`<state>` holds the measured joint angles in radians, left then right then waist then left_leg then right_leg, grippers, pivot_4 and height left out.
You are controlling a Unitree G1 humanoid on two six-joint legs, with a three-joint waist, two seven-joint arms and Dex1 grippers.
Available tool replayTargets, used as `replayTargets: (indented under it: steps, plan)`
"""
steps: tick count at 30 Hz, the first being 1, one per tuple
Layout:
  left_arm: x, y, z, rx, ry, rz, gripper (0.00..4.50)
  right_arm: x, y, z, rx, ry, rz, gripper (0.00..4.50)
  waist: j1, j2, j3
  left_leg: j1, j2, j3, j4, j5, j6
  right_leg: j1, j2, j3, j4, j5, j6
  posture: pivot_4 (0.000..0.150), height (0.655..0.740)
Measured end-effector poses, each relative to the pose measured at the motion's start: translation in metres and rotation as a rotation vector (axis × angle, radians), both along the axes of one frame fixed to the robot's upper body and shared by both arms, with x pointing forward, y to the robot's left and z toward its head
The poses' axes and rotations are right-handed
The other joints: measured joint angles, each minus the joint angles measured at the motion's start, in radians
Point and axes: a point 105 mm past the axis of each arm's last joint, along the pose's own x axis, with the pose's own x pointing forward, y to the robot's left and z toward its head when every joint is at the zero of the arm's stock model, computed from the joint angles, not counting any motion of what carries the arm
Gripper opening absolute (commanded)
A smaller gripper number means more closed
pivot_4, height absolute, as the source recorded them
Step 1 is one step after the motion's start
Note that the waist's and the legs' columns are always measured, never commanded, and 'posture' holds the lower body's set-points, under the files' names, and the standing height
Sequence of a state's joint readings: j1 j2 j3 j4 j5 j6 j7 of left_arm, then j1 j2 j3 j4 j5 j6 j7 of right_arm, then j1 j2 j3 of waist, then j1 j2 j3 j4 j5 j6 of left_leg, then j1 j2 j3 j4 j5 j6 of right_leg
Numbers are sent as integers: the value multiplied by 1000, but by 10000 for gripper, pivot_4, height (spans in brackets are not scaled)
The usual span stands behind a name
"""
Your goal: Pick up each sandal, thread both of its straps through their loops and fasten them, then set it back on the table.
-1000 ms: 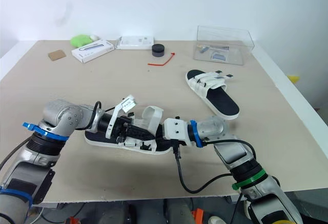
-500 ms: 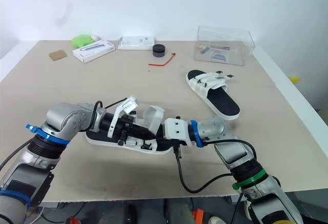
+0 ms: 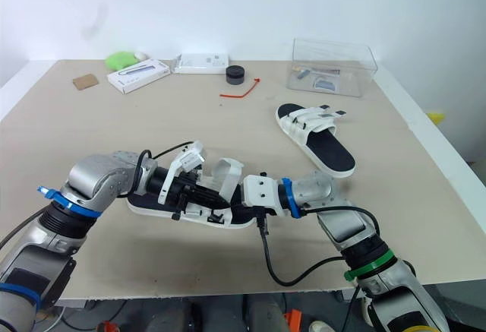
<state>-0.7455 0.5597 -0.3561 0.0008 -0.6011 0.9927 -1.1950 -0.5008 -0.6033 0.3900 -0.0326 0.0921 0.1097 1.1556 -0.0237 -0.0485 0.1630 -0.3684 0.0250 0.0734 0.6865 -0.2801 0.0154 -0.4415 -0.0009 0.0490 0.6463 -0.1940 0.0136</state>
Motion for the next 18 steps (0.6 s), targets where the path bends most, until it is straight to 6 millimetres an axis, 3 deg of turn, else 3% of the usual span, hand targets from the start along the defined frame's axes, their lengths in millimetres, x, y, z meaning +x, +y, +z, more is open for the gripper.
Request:
replayTargets:
  steps: [18]
  plan:
    - [6,-4,0,-11,-23,22,1154,2,-1,0,-6,2,2,0,0,0,0,0,-1,0,1,1,2,1,-1,0,0,1,2,1500,7400]
